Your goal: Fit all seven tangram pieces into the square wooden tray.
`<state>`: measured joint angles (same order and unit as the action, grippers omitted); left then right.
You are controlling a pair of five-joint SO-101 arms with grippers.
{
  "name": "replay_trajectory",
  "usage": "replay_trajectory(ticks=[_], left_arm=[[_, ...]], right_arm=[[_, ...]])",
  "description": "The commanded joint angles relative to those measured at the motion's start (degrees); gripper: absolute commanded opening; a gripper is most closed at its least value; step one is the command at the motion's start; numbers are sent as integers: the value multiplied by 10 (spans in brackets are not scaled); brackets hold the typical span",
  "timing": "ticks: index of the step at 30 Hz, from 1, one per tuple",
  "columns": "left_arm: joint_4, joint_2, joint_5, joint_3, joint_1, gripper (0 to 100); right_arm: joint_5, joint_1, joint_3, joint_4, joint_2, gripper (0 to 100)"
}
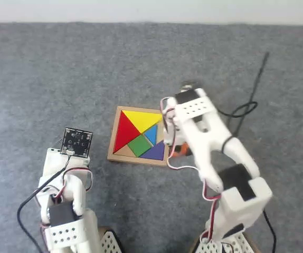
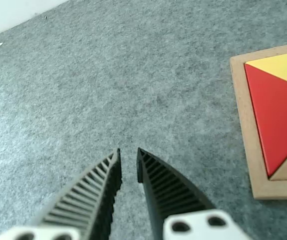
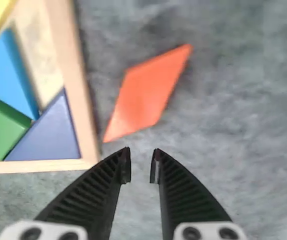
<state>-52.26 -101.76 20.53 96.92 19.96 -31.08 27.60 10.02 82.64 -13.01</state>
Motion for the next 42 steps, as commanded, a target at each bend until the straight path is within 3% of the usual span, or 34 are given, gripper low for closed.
replay_trajectory(ticks=[1,8,20,42], left_arm=[[15,-8,4,-7,4,55],[15,-8,4,-7,4,55],[15,-8,4,-7,4,55],[15,-8,5,-7,4,55]], right_arm=[[-18,11,-55,-3,-23,95],[-18,7,-82,3,-76,188],[15,-26,-81,-23,-81,188],[16,-23,-83,-75,-124,173]])
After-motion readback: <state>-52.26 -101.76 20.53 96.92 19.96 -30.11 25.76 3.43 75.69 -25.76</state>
